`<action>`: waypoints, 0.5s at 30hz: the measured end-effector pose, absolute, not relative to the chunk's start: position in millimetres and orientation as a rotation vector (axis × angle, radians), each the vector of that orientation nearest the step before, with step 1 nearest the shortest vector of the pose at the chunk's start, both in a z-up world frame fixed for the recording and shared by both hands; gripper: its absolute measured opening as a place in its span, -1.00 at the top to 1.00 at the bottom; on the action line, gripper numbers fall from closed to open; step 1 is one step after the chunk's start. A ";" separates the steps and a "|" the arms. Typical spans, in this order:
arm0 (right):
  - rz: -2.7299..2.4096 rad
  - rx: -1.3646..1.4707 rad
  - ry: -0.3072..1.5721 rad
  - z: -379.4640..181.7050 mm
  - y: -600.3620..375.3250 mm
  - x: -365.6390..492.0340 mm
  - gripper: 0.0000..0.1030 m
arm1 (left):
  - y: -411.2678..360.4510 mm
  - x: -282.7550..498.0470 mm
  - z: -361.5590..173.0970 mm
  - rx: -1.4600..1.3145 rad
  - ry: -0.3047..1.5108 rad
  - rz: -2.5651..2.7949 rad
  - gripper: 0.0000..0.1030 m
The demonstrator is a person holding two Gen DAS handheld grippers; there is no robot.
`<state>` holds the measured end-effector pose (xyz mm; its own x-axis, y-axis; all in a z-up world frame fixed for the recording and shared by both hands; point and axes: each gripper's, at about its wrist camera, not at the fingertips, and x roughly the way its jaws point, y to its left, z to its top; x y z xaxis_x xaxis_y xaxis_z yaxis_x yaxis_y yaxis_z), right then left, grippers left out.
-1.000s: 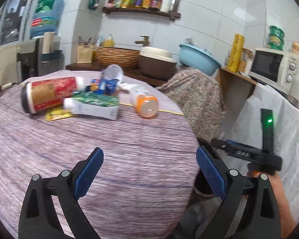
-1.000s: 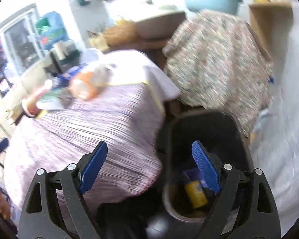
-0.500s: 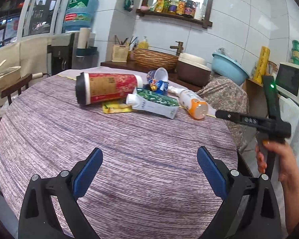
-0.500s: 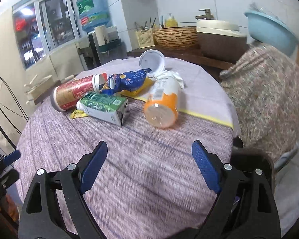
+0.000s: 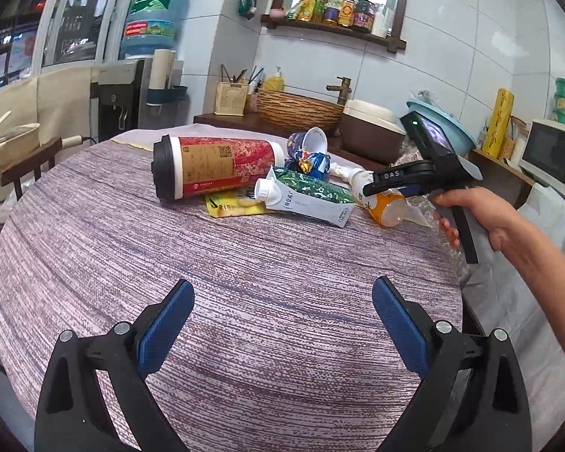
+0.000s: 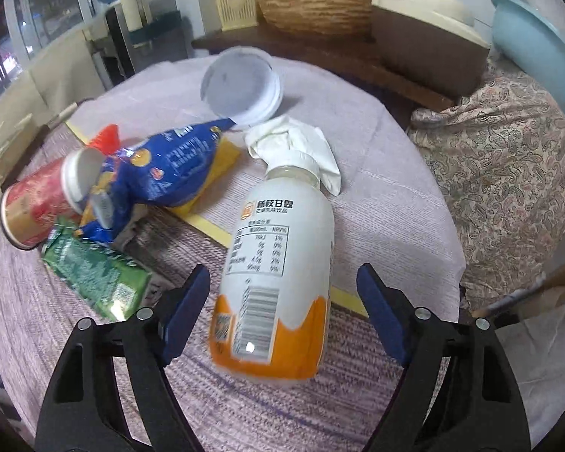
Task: Collect trash
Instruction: 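Move the right gripper to the white milk bottle and grasp it, then grasp the red patterned cup with the left gripper and lift it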
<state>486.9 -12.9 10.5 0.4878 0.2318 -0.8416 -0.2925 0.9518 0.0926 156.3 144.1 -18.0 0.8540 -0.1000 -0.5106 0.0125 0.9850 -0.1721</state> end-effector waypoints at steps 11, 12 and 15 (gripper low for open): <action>0.356 -0.008 1.065 -11.4 -25.3 494.3 -0.20 | 145.4 192.8 -15.2 -0.088 0.617 -0.198 -0.89; 0.358 -0.006 1.057 -11.5 -26.8 492.3 -0.20 | 146.1 196.0 -14.4 -0.079 0.619 -0.204 -0.89; 0.377 0.017 1.025 -9.3 -34.3 483.5 -0.20 | 151.7 207.9 -11.5 -0.025 0.613 -0.187 -0.89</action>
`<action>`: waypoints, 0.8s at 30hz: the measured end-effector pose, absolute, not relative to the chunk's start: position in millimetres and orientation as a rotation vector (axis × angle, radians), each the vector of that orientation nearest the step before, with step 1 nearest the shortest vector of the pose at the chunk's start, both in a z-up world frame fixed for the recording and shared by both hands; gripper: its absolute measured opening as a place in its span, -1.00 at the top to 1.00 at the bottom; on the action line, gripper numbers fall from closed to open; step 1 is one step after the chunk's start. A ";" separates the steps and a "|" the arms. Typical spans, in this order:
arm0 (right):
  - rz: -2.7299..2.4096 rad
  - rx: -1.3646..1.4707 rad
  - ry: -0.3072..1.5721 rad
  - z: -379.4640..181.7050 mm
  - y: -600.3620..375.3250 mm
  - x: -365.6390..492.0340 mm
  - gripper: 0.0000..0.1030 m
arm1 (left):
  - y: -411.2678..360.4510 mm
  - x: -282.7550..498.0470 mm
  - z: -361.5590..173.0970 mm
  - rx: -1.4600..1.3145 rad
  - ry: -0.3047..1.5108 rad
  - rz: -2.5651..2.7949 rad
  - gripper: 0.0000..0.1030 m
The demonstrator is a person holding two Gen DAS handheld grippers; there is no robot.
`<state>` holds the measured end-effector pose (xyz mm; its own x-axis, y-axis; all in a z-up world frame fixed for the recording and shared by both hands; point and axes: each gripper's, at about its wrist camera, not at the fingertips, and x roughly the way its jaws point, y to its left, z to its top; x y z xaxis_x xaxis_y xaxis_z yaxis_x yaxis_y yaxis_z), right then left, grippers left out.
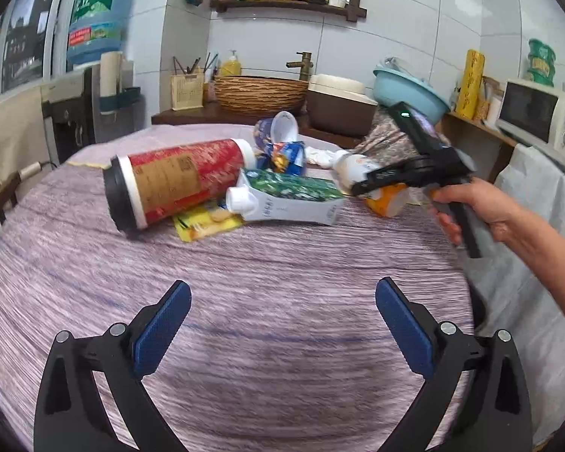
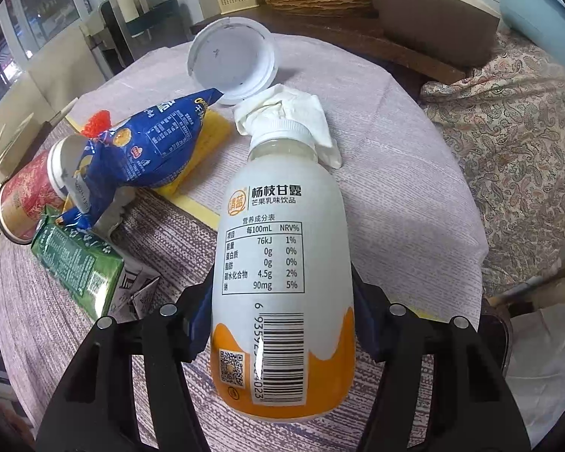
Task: Collect trash
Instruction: 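Grasp the red patterned cup with the left gripper and lift it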
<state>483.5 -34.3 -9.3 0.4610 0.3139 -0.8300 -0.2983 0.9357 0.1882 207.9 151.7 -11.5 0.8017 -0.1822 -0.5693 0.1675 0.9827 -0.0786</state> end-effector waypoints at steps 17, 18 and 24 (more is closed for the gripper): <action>0.463 0.072 0.879 9.7 -55.4 428.0 -0.20 | 179.1 356.2 11.2 0.553 0.857 -0.133 -0.74; 0.465 0.070 0.876 9.8 -56.1 424.9 -0.20 | 174.7 364.6 7.2 0.605 0.884 -0.131 -0.73; 0.489 0.083 0.870 8.8 -61.2 411.6 -0.20 | 159.1 395.5 -9.4 0.746 0.986 -0.125 -0.66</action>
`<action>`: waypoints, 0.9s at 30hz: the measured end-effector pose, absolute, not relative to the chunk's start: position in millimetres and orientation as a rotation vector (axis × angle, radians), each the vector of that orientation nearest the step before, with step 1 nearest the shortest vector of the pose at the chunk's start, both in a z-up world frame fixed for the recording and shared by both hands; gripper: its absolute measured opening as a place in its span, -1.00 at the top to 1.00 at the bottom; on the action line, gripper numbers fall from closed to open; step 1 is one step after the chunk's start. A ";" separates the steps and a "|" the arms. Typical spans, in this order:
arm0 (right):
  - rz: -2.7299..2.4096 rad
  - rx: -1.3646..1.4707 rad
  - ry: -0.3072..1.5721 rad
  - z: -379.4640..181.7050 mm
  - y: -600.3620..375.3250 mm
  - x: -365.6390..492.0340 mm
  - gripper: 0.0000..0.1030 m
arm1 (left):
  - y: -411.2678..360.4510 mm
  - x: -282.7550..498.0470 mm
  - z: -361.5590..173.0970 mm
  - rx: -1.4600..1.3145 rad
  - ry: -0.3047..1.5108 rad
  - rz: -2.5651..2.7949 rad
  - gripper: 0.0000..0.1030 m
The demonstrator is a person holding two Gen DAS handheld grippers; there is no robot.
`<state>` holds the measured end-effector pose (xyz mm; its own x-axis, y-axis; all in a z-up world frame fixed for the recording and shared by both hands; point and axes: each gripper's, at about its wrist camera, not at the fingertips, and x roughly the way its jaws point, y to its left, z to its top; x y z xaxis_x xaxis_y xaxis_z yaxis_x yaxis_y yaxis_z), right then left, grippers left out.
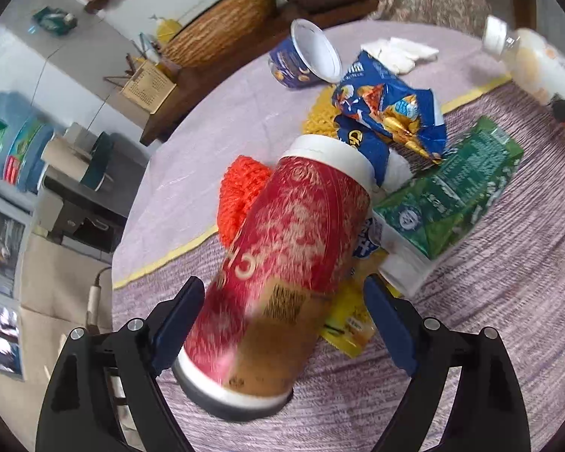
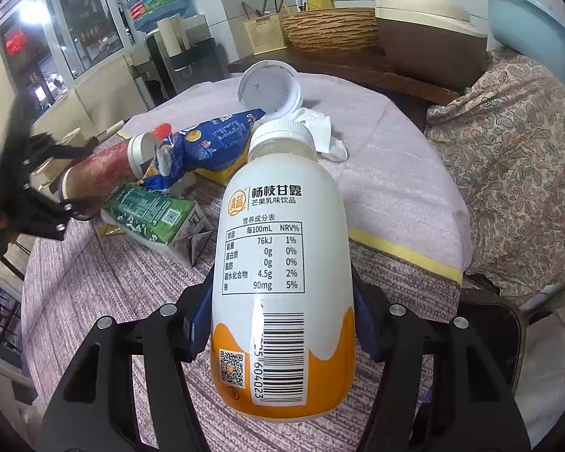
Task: Collect trash
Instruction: 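Grasp the red patterned cup with the left gripper and lift it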
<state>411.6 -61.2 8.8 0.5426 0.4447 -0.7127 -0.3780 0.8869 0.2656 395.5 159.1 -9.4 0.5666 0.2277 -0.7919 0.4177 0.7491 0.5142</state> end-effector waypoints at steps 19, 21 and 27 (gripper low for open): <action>0.511 0.112 0.803 14.1 -78.0 372.2 -0.20 | 152.3 427.8 -11.2 0.664 0.994 -0.085 -0.40; 0.512 0.124 0.789 15.9 -80.8 368.5 -0.20 | 160.9 413.1 4.7 0.597 0.947 -0.078 -0.39; 0.524 0.153 0.744 18.7 -87.0 348.4 -0.20 | 189.5 347.7 41.4 0.449 0.781 -0.061 -0.37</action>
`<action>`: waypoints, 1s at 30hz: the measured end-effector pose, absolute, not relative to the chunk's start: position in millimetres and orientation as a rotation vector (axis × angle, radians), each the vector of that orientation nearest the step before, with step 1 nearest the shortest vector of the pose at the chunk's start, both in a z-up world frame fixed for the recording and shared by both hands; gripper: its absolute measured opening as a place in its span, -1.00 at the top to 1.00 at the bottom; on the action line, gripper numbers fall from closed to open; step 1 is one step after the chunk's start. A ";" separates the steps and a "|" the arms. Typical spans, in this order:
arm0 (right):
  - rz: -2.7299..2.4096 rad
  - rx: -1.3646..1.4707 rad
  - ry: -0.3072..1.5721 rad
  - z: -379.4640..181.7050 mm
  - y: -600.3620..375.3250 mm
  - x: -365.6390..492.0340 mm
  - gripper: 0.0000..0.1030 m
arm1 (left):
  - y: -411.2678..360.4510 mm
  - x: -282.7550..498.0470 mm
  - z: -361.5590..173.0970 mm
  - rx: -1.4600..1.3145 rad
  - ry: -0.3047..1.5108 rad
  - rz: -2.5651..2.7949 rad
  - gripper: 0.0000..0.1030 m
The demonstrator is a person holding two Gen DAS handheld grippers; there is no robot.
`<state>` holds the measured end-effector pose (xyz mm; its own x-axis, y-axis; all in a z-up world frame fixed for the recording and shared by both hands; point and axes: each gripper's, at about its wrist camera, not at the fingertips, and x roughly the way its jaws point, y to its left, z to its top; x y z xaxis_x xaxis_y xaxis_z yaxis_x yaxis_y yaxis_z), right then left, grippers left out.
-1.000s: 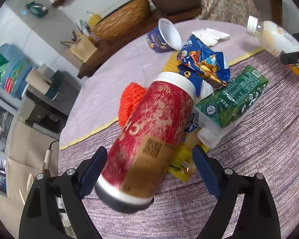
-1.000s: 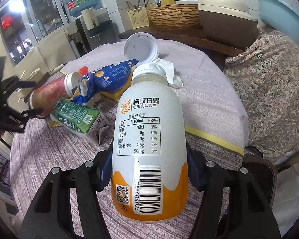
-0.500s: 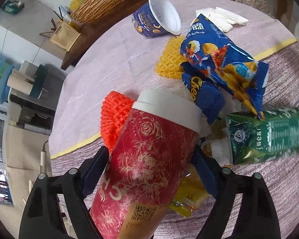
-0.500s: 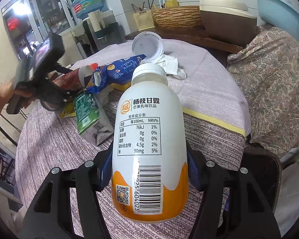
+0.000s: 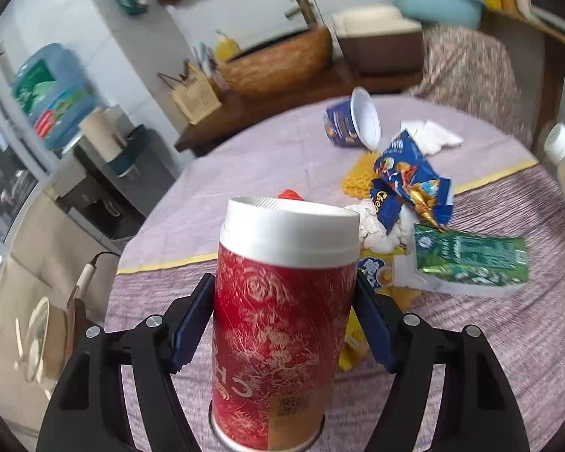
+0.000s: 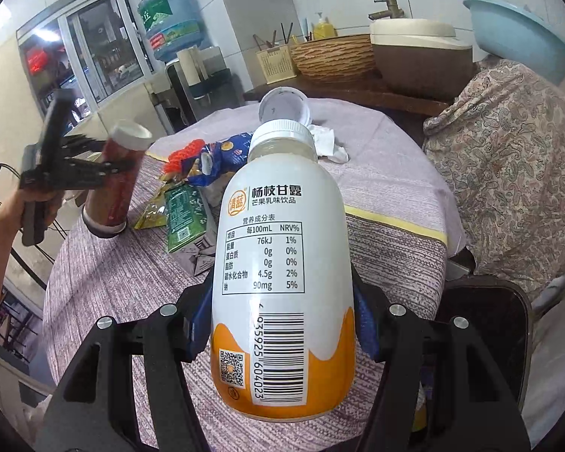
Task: Collect trash
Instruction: 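Grasp the red patterned cup with the left gripper and lift it, then carry the red cup over the black bin and release it with the left gripper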
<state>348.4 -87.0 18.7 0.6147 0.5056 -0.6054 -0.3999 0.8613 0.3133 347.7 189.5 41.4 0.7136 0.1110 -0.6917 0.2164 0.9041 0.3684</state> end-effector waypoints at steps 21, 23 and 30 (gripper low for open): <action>0.587 0.180 0.595 35.5 -89.6 274.8 -0.20 | 209.7 188.4 88.0 0.048 0.430 -0.015 -0.35; 0.581 0.178 0.582 36.3 -93.0 265.2 -0.20 | 197.1 178.6 90.3 0.033 0.408 -0.042 -0.35; 0.510 0.213 0.526 36.7 -120.4 231.6 -0.20 | 119.5 161.8 88.5 0.017 0.338 -0.203 -0.35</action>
<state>231.6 -120.4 36.7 0.7441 0.5156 -0.4248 -0.4086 0.8543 0.3211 161.8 119.5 88.5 0.9233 -0.1947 -0.3312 0.2004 0.9796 -0.0170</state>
